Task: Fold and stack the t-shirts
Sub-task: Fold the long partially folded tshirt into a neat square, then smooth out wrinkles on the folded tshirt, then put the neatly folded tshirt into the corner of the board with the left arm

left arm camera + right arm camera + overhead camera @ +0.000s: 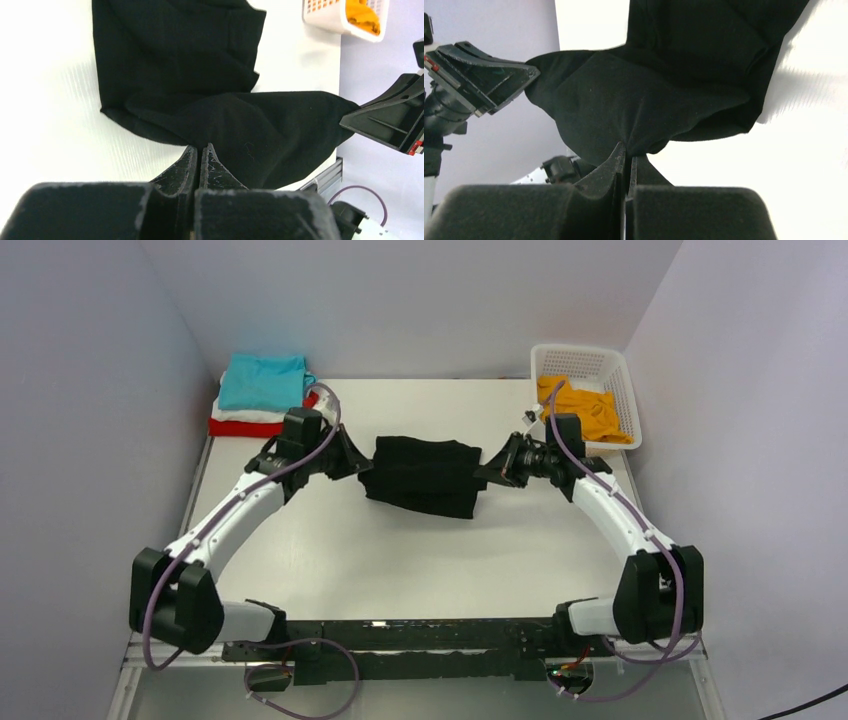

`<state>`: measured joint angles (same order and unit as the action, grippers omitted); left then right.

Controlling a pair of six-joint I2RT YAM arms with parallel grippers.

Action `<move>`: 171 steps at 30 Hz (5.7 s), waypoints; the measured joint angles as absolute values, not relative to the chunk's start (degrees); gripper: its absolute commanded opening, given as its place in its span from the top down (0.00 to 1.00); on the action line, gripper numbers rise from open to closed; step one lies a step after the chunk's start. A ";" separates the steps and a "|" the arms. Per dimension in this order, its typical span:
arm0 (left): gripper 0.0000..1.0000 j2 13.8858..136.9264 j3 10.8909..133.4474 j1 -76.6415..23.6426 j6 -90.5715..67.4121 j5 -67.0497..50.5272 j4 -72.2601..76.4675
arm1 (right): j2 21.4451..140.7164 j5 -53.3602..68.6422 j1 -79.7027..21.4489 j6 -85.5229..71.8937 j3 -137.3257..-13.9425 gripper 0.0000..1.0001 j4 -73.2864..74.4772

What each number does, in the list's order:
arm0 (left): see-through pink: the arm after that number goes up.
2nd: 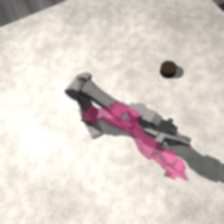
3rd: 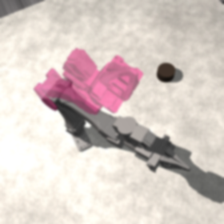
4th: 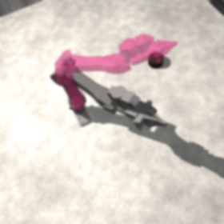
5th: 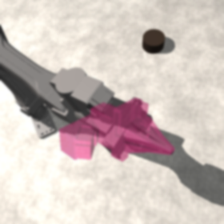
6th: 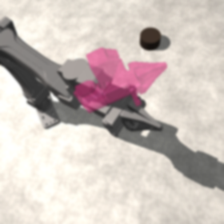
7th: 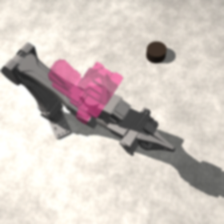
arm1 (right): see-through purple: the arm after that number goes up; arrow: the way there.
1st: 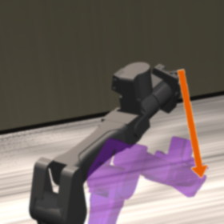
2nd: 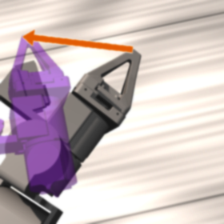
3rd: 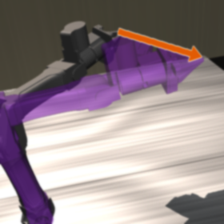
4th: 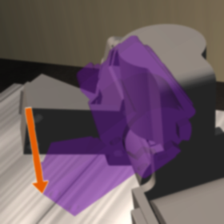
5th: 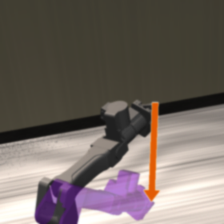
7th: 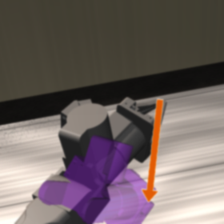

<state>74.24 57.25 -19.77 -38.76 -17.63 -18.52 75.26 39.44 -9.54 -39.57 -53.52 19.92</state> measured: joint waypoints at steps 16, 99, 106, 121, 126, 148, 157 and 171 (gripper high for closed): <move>1.00 98.70 78.59 -17.43 -37.19 -14.02 -18.72 | 93.65 37.80 -5.02 -42.48 -63.11 1.00 11.22; 0.01 142.96 115.55 -16.03 -33.87 -32.58 -8.80 | 132.51 42.48 -7.07 -41.50 -91.94 0.00 -3.49; 0.01 132.11 96.55 -15.70 -35.64 -32.71 -2.96 | 128.22 44.16 -7.25 -41.63 -81.60 0.00 -11.84; 0.01 110.41 82.21 -17.23 -33.17 -20.34 -13.19 | 107.15 32.21 -10.22 -34.17 -69.76 0.00 4.10; 0.01 97.01 75.85 -19.77 -33.30 -15.38 -16.01 | 82.98 25.71 -9.82 -33.91 -56.23 0.00 -0.08; 0.28 103.57 64.01 -28.21 -37.30 -3.09 -15.66 | 61.08 8.82 -9.30 -29.91 -36.93 0.00 5.04; 0.80 110.69 73.21 -33.50 -39.40 5.74 -23.09 | 58.54 5.74 -9.28 -28.45 -37.28 0.00 7.46; 1.00 124.84 98.72 -36.69 -34.92 28.84 -41.98 | 56.73 1.50 -9.28 -26.61 -37.28 0.00 7.75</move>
